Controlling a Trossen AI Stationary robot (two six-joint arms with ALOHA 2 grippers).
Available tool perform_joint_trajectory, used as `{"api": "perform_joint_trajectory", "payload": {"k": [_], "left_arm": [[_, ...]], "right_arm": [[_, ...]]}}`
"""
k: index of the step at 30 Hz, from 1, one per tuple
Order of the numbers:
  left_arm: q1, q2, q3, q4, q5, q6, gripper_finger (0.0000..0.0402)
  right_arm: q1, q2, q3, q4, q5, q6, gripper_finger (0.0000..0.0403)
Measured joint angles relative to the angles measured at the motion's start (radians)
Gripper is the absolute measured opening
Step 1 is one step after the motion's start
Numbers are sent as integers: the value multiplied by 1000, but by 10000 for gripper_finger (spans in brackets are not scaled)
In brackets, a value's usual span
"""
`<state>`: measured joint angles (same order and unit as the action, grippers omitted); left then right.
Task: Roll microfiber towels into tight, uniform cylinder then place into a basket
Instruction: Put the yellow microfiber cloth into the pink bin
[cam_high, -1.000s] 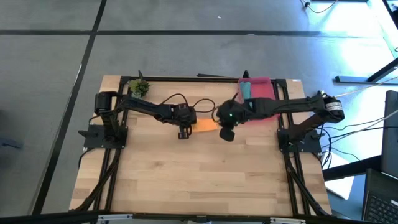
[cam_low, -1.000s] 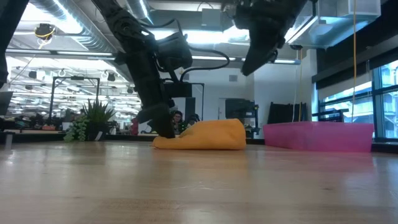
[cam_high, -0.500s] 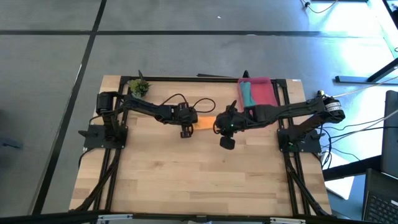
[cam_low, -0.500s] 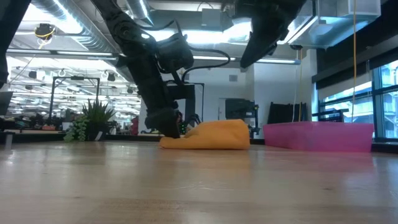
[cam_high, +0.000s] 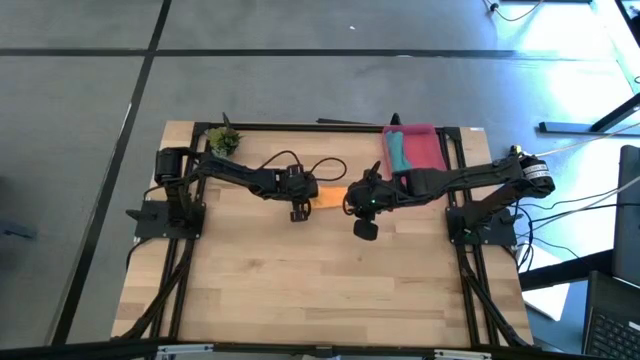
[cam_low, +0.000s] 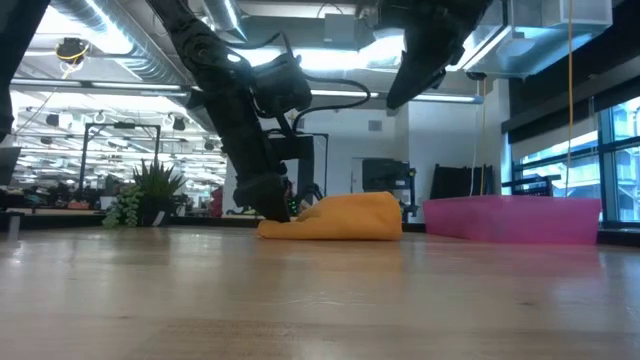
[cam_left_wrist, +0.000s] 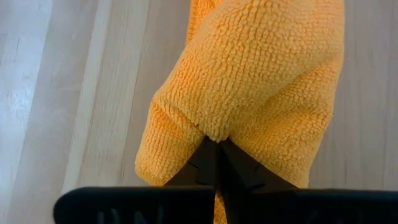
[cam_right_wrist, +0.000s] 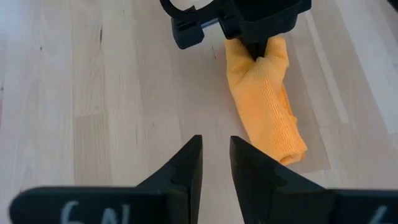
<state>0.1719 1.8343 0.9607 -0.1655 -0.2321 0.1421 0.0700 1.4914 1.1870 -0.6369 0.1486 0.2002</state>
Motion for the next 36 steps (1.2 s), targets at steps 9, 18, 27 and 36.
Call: {"api": "perform_joint_trajectory", "payload": {"k": [9, 18, 27, 36], "left_arm": [[0, -1, 1, 0, 0, 0, 0], [0, -1, 1, 1, 0, 0, 0], [0, -1, 2, 5, 2, 0, 0], [0, -1, 2, 4, 2, 0, 0]], "right_arm": [[0, 0, 0, 0, -1, 0, 83], [0, 0, 0, 0, -3, 2, 83], [0, 0, 1, 12, -3, 4, 83], [-3, 40, 2, 47, 51, -104, 115]]}}
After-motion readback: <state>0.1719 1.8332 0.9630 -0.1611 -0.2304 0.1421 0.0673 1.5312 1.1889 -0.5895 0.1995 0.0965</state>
